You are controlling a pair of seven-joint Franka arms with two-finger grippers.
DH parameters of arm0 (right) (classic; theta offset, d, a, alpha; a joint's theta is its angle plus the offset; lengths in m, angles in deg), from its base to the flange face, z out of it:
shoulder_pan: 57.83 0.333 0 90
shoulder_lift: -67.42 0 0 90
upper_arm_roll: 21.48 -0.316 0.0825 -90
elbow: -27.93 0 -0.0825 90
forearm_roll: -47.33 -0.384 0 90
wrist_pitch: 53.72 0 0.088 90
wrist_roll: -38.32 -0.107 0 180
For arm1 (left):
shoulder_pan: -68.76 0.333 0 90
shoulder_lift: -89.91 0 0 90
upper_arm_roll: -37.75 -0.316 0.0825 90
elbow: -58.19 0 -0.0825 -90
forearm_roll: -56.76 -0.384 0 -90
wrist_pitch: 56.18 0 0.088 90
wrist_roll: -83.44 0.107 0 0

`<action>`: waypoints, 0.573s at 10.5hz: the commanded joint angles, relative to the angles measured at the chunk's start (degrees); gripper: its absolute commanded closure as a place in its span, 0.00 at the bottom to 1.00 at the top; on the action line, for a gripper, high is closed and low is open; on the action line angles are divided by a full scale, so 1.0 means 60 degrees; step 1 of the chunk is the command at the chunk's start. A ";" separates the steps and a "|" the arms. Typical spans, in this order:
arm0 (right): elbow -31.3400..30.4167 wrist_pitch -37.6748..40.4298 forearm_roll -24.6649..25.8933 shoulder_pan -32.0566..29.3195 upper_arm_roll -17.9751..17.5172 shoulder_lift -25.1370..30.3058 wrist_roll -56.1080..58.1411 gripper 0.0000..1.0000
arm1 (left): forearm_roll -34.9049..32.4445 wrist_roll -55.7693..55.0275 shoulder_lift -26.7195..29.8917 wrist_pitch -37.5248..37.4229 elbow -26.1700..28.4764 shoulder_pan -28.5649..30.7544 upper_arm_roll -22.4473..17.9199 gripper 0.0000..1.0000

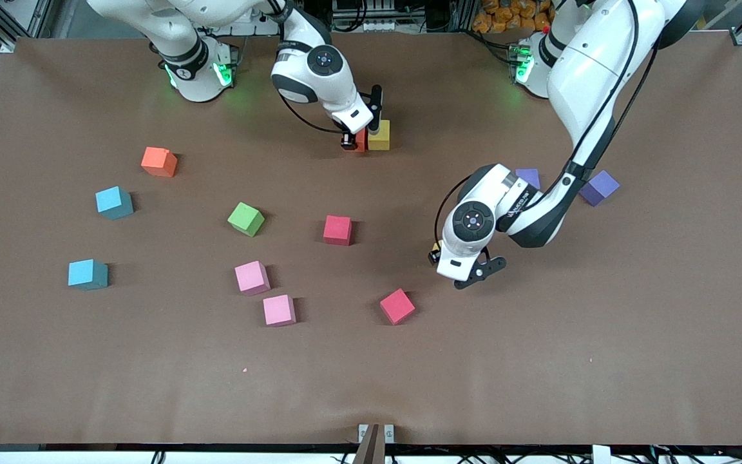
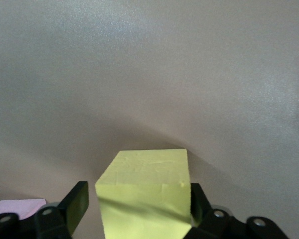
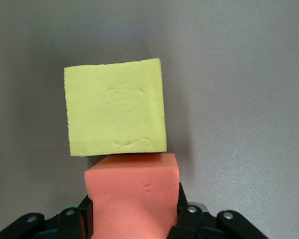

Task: Arrange 11 blocks into digit 3
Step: 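Grasp the second yellow block with the left gripper and carry it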

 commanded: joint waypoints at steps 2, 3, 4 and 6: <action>0.0034 -0.0136 0.0235 -0.0093 -0.0095 -0.0189 -0.0069 0.71 | -0.0100 -0.0192 0.0008 -0.0204 -0.0127 -0.0004 0.0006 0.32; 0.0034 -0.0136 0.0250 -0.0108 -0.0095 -0.0262 -0.0069 0.71 | -0.0100 -0.0192 0.0008 -0.0204 -0.0141 -0.0004 0.0006 0.37; 0.0049 -0.0136 0.0250 -0.0108 -0.0095 -0.0277 -0.0069 0.71 | -0.0100 -0.0206 0.0008 -0.0204 -0.0127 -0.0004 0.0006 0.42; 0.0049 -0.0136 0.0250 -0.0108 -0.0095 -0.0263 -0.0084 0.71 | -0.0085 -0.0206 0.0037 -0.0234 -0.0127 0.0026 0.0006 0.51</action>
